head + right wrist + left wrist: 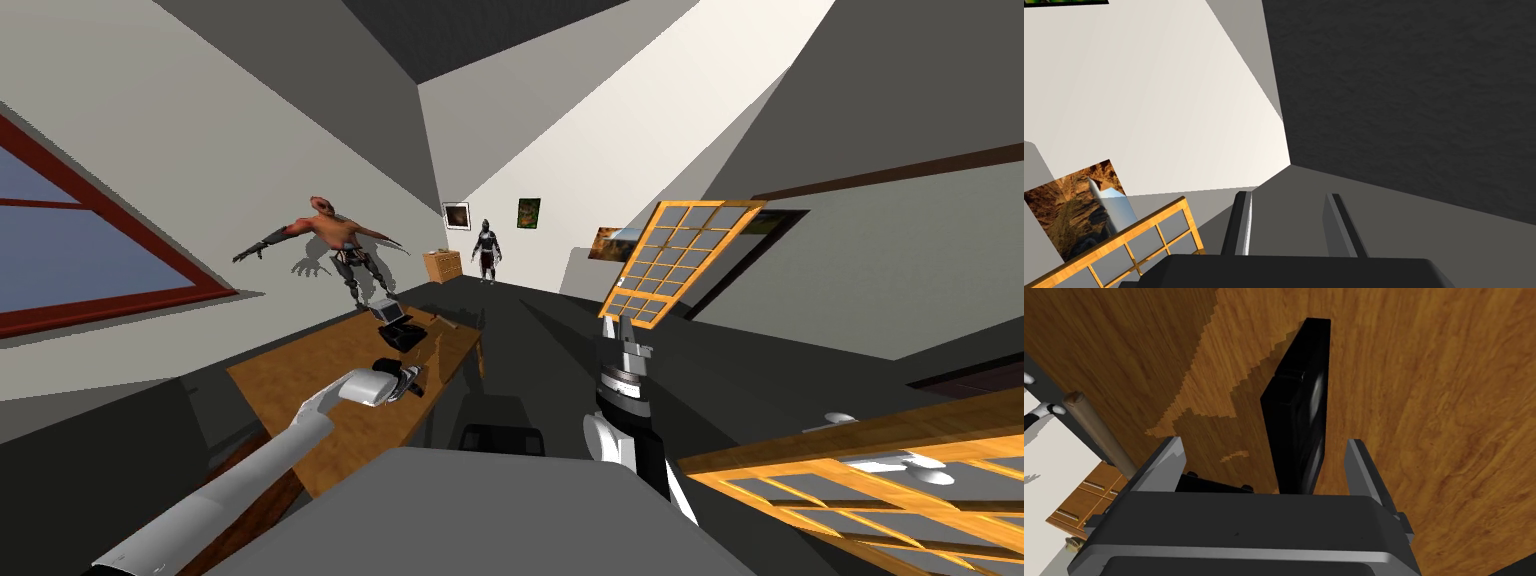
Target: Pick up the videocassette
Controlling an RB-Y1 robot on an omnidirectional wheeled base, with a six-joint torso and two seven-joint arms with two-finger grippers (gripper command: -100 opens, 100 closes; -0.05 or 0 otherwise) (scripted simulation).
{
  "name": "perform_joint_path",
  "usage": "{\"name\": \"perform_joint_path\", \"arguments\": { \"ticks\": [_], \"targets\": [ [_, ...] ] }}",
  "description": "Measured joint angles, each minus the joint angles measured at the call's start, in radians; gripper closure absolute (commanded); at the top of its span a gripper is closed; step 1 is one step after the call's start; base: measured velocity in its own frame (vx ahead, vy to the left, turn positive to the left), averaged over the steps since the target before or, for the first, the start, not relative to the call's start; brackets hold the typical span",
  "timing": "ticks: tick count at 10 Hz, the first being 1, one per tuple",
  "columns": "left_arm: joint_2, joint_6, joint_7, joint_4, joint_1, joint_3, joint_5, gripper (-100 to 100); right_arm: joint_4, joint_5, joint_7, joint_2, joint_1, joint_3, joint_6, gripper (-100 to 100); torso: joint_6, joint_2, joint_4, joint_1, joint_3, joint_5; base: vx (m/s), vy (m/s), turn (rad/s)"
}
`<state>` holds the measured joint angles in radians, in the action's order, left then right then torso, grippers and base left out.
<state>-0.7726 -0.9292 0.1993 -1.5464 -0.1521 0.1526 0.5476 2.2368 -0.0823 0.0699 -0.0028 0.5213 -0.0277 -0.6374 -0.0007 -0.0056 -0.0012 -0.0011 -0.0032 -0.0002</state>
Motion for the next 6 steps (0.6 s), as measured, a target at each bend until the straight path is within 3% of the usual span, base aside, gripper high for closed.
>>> {"name": "perform_joint_path", "arguments": {
  "ticks": [2,6],
  "targets": [
    [-0.025,-0.034,0.012,0.026,0.007,0.011,0.030,-100,0.000,0.000,0.000,0.000,0.000,0.000,0.000,0,0.000,0.001,0.000,0.000,0.000,0.000,0.081,-0.016,-0.017],
    [-0.100,-0.104,0.055,0.138,0.037,0.051,0.130,-100,0.000,0.000,0.000,0.000,0.000,0.000,0.000,0,0.000,-0.002,0.000,-0.001,-0.001,0.000,0.106,-0.026,-0.010]
  ]
}}
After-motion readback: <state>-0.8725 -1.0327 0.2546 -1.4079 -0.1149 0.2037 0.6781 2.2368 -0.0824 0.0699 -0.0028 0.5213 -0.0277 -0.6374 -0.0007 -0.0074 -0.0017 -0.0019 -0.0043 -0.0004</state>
